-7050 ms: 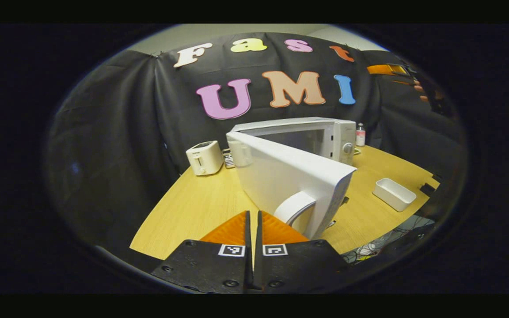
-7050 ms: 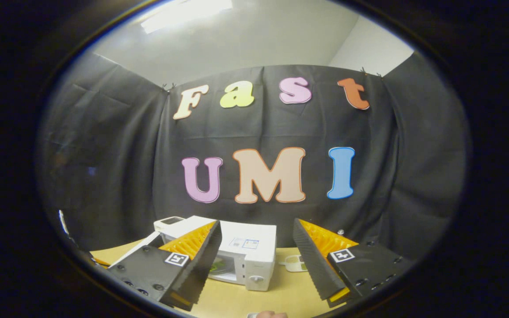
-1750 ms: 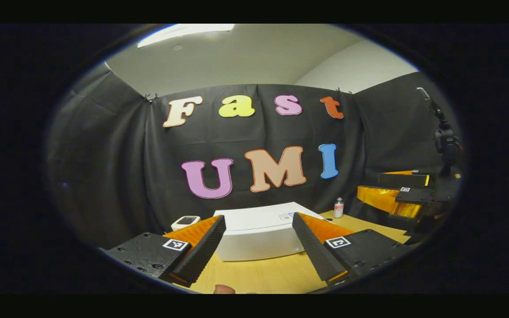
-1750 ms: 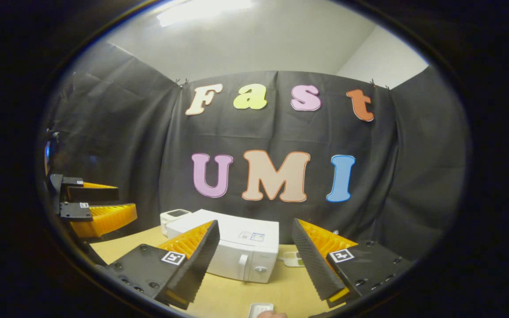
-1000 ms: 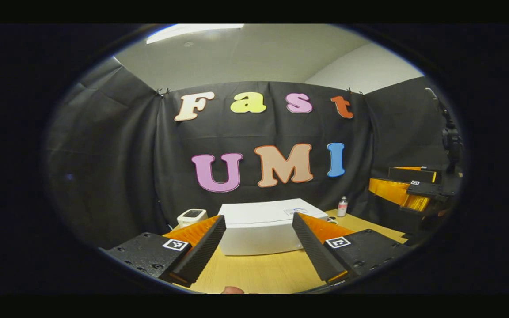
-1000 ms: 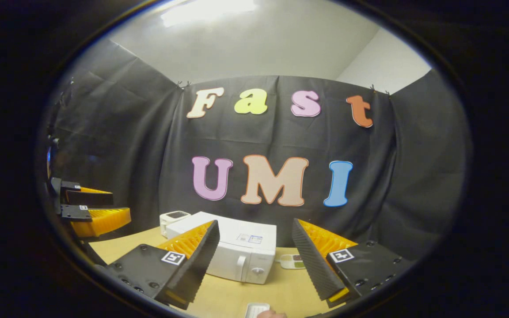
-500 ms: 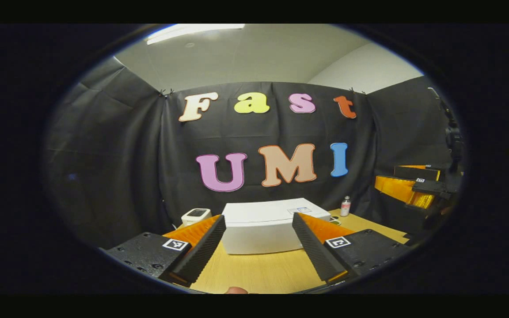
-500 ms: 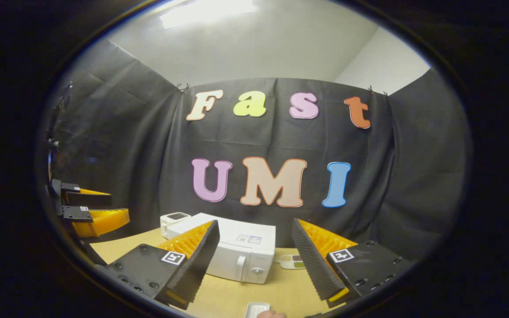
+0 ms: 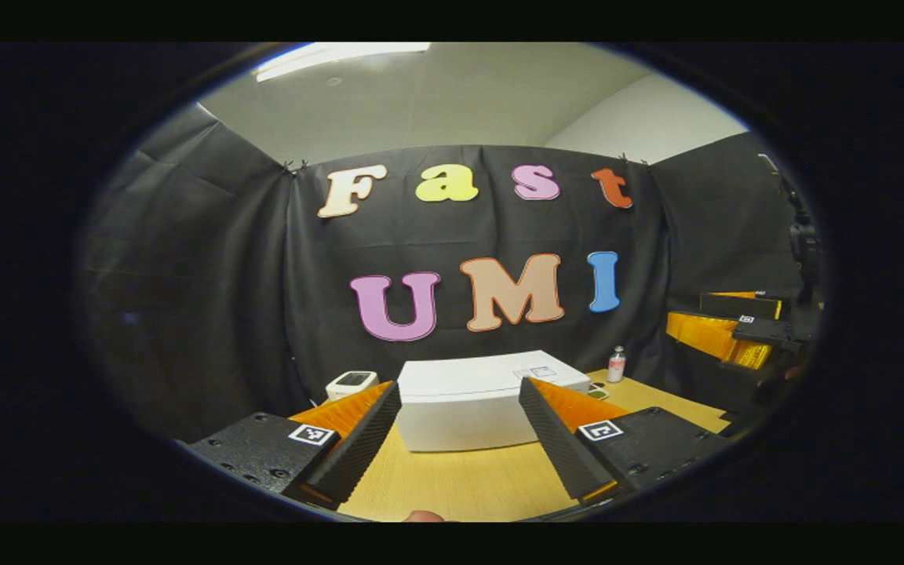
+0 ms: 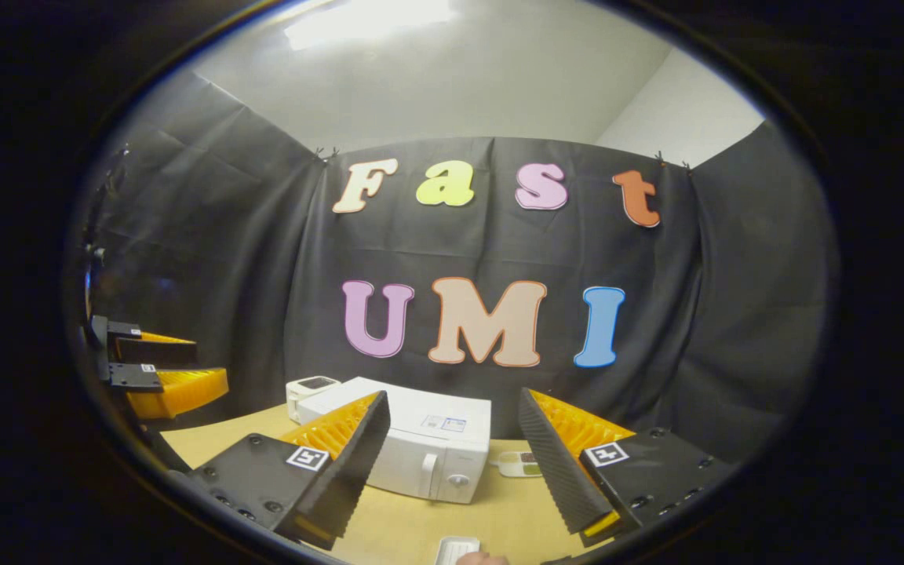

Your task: Open the microwave oven with the left hand, put the food in, and close the microwave oven.

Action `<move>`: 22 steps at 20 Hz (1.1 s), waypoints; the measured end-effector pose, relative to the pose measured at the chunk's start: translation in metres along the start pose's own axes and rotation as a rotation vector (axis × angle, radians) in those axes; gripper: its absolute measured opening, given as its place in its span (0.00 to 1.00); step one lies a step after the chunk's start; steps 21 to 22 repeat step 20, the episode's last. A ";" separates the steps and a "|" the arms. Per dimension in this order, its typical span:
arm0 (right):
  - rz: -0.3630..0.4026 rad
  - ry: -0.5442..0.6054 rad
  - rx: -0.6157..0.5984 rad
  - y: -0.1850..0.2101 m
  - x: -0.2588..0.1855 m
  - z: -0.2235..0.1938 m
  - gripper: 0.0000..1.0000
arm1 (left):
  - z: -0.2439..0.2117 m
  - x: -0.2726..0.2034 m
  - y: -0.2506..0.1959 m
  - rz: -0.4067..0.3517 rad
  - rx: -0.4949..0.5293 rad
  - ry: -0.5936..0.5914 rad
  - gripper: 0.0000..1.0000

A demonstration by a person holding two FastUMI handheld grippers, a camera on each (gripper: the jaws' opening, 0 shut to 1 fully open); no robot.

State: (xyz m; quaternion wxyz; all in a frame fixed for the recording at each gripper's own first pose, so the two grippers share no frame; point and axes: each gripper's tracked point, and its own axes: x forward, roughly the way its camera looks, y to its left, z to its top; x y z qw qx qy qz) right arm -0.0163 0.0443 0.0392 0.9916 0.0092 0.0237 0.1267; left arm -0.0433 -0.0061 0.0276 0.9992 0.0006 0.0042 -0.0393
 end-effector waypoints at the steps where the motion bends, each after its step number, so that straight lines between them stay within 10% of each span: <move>1: 0.000 0.002 -0.001 0.000 0.001 -0.002 0.96 | 0.001 0.000 -0.001 -0.003 0.000 -0.001 0.97; 22: -0.007 0.019 0.006 -0.002 0.014 -0.011 0.97 | -0.006 0.013 0.000 -0.017 0.003 0.007 0.97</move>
